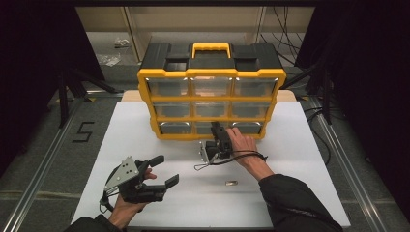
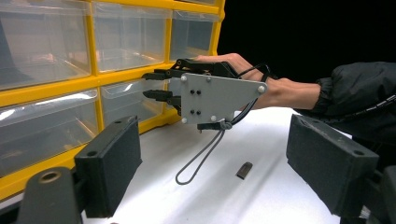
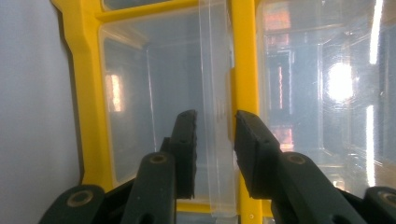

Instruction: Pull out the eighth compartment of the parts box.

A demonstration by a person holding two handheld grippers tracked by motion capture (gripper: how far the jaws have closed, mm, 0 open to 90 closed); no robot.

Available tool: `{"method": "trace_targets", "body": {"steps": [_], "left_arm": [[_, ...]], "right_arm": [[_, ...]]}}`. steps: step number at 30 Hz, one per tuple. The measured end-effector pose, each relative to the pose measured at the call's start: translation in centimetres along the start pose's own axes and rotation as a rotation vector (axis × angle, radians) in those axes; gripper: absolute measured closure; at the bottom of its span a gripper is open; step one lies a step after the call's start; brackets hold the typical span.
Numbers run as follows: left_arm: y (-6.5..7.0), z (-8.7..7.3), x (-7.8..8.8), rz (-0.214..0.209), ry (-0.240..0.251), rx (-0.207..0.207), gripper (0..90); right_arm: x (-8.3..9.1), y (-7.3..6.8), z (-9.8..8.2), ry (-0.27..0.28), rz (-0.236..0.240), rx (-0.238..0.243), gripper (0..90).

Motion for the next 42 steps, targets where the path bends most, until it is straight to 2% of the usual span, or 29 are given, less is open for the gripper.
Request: {"method": "trace_targets", "body": {"steps": [7,9,14,42], "left_arm": [[0.0,0.0,0.0,0.001,-0.001,-0.001,17.5],[0.0,0.0,0.0,-0.001,0.000,0.001,17.6],[0.0,0.0,0.0,0.000,-0.001,0.000,17.6],[0.0,-0.1,0.0,0.018,-0.003,-0.016,17.5]], "right_arm": [[-0.1,-0.2,0.2,-0.005,-0.025,0.017,75.3],[-0.1,-0.3,0.3,-0.008,-0.035,0.042,76.2],[0.1,-0.3,0.3,-0.005,-0.037,0.051,77.4],[2.1,-0.5,0.4,0.035,-0.014,0.088,77.6]]}}
Point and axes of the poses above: each handheld gripper's, and its own axes: x roughly backward along the jaws, z roughly out of its top, y roughly to its right, the point moved 1 cm from there along -x, roughly forward along the jaws, and after that the axes turned 3 degrees about x, right-handed, at the moved point
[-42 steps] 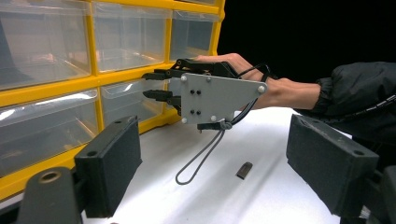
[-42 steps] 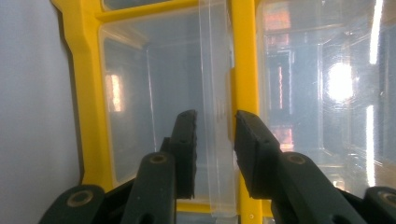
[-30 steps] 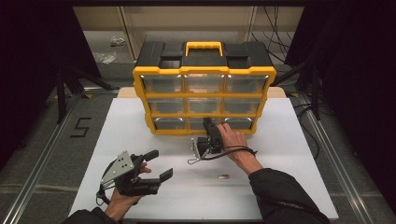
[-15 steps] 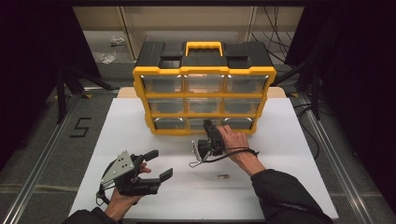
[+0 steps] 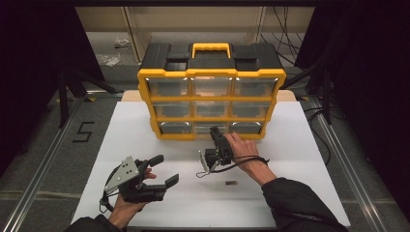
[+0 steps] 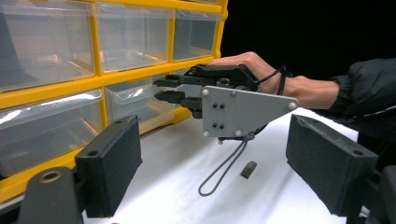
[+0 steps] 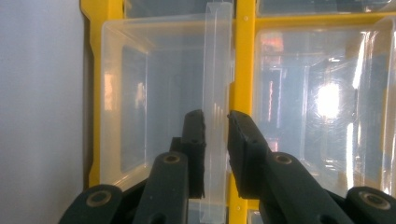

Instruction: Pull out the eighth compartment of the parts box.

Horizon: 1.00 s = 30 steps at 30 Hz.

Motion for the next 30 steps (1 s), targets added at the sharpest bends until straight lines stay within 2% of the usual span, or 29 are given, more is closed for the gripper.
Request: {"method": "trace_targets", "body": {"steps": [7,30], "left_arm": [[0.0,0.0,0.0,0.005,0.005,-0.003,17.4],[-0.1,0.0,0.0,0.030,0.022,-0.017,16.8]], "right_arm": [[0.5,-0.1,0.1,0.004,0.004,-0.006,77.6],[2.4,-0.4,0.3,0.040,0.005,0.018,77.7]]}}
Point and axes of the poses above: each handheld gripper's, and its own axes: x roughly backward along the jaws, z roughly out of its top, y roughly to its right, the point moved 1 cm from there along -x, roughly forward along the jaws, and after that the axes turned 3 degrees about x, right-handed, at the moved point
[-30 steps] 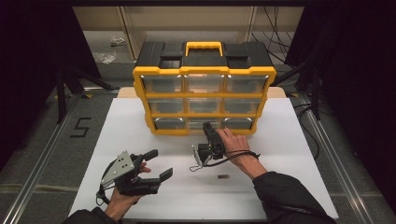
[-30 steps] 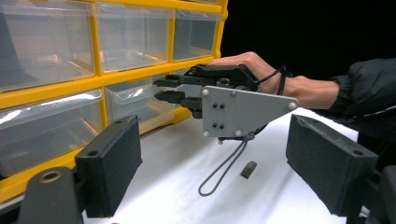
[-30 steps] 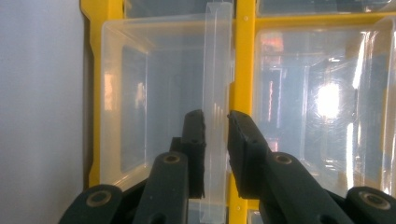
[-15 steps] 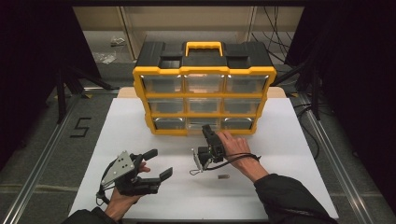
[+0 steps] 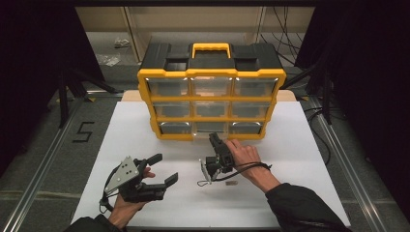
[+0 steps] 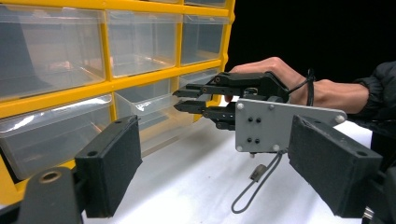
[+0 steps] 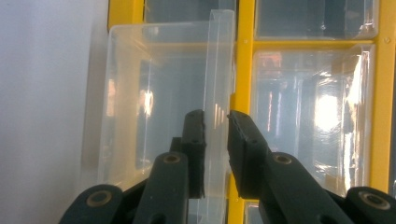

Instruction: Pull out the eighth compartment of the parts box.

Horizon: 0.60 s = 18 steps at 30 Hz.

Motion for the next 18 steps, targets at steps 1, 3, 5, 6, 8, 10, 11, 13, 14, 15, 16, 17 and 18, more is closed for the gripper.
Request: {"method": "trace_targets", "body": {"steps": [1,3,5,6,8,10,11,13,14,15,16,17,18], "left_arm": [[0.0,0.0,0.0,0.001,0.000,0.000,16.8],[0.0,0.0,0.0,0.003,0.001,0.001,16.8],[0.0,0.0,0.0,0.003,0.001,0.000,16.8],[0.0,0.0,0.0,0.003,0.001,0.000,16.8],[0.0,0.0,0.0,0.001,0.002,0.000,16.8],[0.0,0.0,0.0,0.002,0.003,-0.001,16.8],[0.0,0.0,0.0,0.002,0.003,-0.001,16.8],[0.0,0.0,0.0,0.003,0.003,-0.001,16.8],[0.0,0.0,0.0,0.003,0.003,-0.001,16.8],[0.0,0.0,0.0,0.003,0.003,-0.001,16.8],[0.0,0.0,0.0,0.002,0.004,-0.002,16.8],[0.0,0.0,0.0,0.002,0.004,-0.002,16.7],[0.0,0.0,0.0,0.002,0.004,-0.002,16.8]], "right_arm": [[0.2,0.0,0.0,0.000,0.000,0.003,77.8],[0.2,0.0,0.0,0.003,0.000,0.001,77.8],[0.5,-0.1,0.1,0.006,0.000,0.004,77.8],[0.5,-0.1,0.1,0.006,0.000,0.004,77.8],[0.6,-0.1,0.1,0.010,0.000,0.008,77.8],[0.9,-0.1,0.1,0.015,0.001,0.011,77.8],[1.0,-0.2,0.1,0.017,0.002,0.011,77.8],[1.3,-0.2,0.1,0.022,0.000,0.013,77.8],[1.3,-0.2,0.1,0.022,0.000,0.013,77.8],[1.5,-0.2,0.2,0.028,0.004,0.015,77.8],[1.5,-0.2,0.2,0.028,0.004,0.015,77.8],[1.7,-0.2,0.2,0.029,0.004,0.014,77.8],[1.7,-0.2,0.2,0.029,0.004,0.014,77.8]]}}
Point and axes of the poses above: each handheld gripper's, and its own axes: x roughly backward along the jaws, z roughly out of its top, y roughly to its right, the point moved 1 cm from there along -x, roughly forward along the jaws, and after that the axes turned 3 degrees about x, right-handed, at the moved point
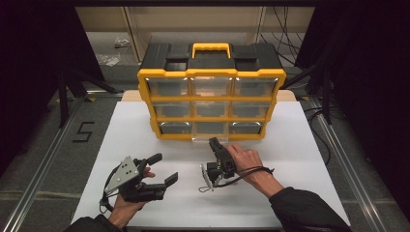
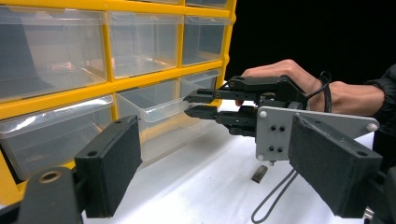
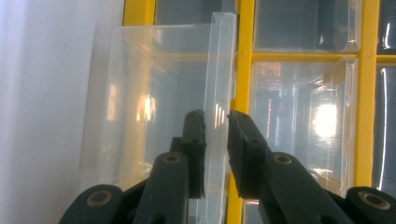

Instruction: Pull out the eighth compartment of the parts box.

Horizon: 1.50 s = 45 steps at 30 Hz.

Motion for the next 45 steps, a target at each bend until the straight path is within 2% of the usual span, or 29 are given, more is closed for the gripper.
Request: {"method": "trace_targets", "body": {"steps": [45], "left_arm": [[0.0,0.0,0.0,0.000,0.003,0.000,16.8]], "right_arm": [[2.3,-0.3,-0.1,0.069,0.002,0.037,77.7]]}}
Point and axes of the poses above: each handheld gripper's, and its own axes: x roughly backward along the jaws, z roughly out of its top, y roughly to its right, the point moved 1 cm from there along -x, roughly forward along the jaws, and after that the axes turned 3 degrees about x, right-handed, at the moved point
